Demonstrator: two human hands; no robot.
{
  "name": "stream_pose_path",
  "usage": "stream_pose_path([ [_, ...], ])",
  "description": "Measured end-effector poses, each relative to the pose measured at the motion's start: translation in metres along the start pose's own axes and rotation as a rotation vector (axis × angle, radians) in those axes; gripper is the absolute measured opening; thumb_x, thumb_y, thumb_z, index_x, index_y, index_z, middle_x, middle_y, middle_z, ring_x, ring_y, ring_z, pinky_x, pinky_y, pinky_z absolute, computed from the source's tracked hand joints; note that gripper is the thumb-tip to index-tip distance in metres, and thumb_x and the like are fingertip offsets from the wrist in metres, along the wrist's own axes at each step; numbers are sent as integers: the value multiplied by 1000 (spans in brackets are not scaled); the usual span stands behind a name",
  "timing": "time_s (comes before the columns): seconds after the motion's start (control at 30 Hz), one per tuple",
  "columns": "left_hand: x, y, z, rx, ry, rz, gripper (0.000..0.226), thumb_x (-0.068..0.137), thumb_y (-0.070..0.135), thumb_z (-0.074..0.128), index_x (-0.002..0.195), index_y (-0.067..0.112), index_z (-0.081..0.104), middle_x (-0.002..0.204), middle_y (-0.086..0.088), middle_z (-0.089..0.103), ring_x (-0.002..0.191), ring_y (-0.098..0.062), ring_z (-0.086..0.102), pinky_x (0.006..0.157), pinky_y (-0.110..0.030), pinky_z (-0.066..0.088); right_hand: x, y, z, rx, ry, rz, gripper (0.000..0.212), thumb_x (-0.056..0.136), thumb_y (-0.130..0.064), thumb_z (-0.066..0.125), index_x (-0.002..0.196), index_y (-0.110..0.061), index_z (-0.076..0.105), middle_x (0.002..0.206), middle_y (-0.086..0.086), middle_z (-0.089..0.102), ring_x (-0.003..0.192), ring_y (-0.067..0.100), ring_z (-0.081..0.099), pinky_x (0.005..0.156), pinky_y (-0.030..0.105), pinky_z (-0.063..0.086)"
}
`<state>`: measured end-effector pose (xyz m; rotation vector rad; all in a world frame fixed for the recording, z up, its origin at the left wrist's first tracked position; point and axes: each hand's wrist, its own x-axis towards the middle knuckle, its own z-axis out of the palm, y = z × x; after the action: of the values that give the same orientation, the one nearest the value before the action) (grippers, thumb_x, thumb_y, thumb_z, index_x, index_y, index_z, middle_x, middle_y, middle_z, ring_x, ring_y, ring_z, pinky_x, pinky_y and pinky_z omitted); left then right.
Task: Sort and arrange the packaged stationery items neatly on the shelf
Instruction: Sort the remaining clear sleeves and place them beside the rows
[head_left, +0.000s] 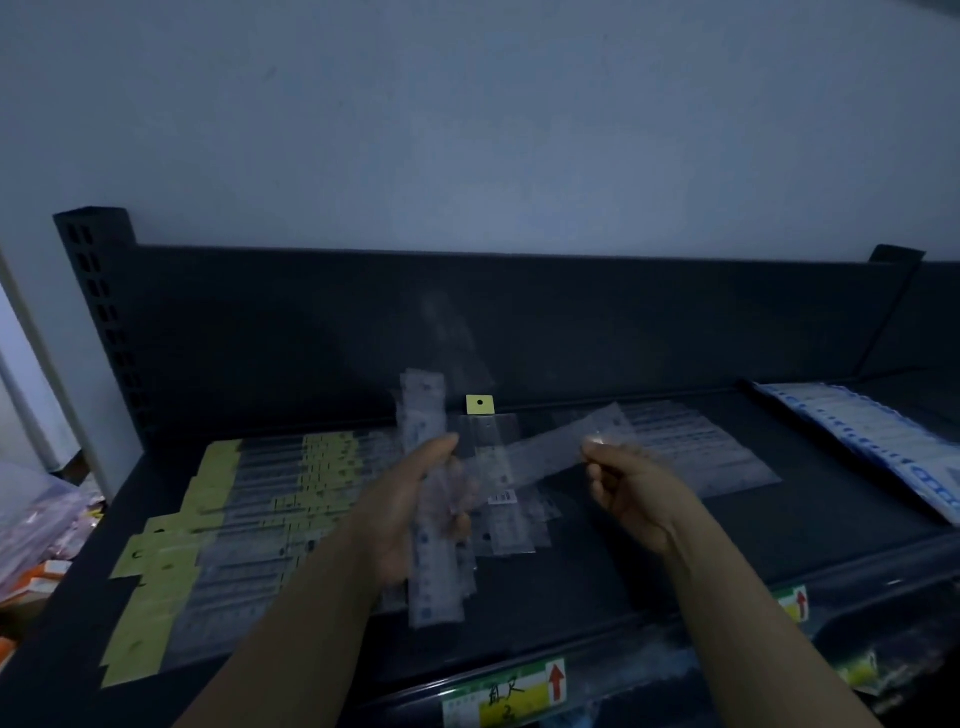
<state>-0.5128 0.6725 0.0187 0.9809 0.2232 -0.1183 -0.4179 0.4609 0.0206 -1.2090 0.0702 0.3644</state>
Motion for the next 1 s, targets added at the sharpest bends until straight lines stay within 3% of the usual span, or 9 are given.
stream_pose_path([
  [0.17, -4, 0, 7, 126, -156, -189, 41, 84, 30, 62, 111, -1, 66, 98, -18, 70, 75, -23, 69, 59, -28, 57, 4, 7, 12, -78, -110, -3, 14, 86, 1, 62, 75, -8, 62, 58, 0, 64, 50, 4, 60, 48, 16, 50],
  [0.3, -4, -1, 8, 157, -181, -237, 37, 82, 14, 61, 111, -7, 63, 95, -18, 71, 70, -19, 70, 55, -26, 56, 0, 10, 27, -193, -180, -18, 7, 85, -1, 65, 80, -5, 68, 71, 8, 67, 60, 12, 63, 55, 20, 55],
  [0.37, 0, -1, 5, 119, -97, -193, 28, 82, 6, 59, 106, -8, 61, 83, -15, 71, 60, -17, 67, 49, -24, 53, 6, 12, 27, -487, -39, -103, 7, 88, -10, 65, 83, -6, 68, 77, 10, 68, 62, 14, 61, 55, 21, 54],
  [0.43, 3, -1, 2, 39, -18, -142, 19, 87, -1, 50, 103, -6, 59, 77, -13, 68, 57, -16, 64, 47, -24, 53, 15, 17, 24, -1021, 117, -226, 21, 82, -27, 70, 82, -6, 70, 77, 9, 70, 65, 17, 64, 58, 26, 52],
  [0.5, 6, -1, 0, -21, 17, -115, 20, 88, -4, 43, 103, -2, 57, 76, -12, 66, 57, -17, 62, 49, -26, 54, 16, 21, 27, -1291, 130, -211, 37, 74, -43, 73, 77, -6, 70, 72, 7, 70, 71, 21, 68, 61, 30, 52],
  [0.6, 9, -2, -2, -47, 38, -103, 23, 86, -5, 41, 103, 0, 57, 75, -12, 65, 57, -17, 62, 49, -26, 54, 15, 22, 34, -1324, 114, -127, 43, 70, -49, 75, 76, -7, 71, 71, 3, 70, 72, 19, 68, 65, 30, 53],
  [0.87, 10, -2, -5, -75, 82, -98, 23, 86, -5, 41, 100, -1, 58, 77, -12, 64, 59, -18, 62, 50, -26, 55, 28, 17, 29, -1207, 117, -12, 45, 72, -35, 80, 100, -3, 70, 96, 10, 70, 86, 21, 65, 79, 30, 54],
  [1.0, 10, -1, -7, -90, 109, -89, 22, 84, -6, 41, 95, -1, 59, 77, -12, 63, 58, -18, 62, 51, -26, 55, 25, 13, 27, -1142, 103, -19, 38, 77, -28, 75, 95, 4, 69, 95, 15, 71, 87, 26, 66, 80, 36, 55],
])
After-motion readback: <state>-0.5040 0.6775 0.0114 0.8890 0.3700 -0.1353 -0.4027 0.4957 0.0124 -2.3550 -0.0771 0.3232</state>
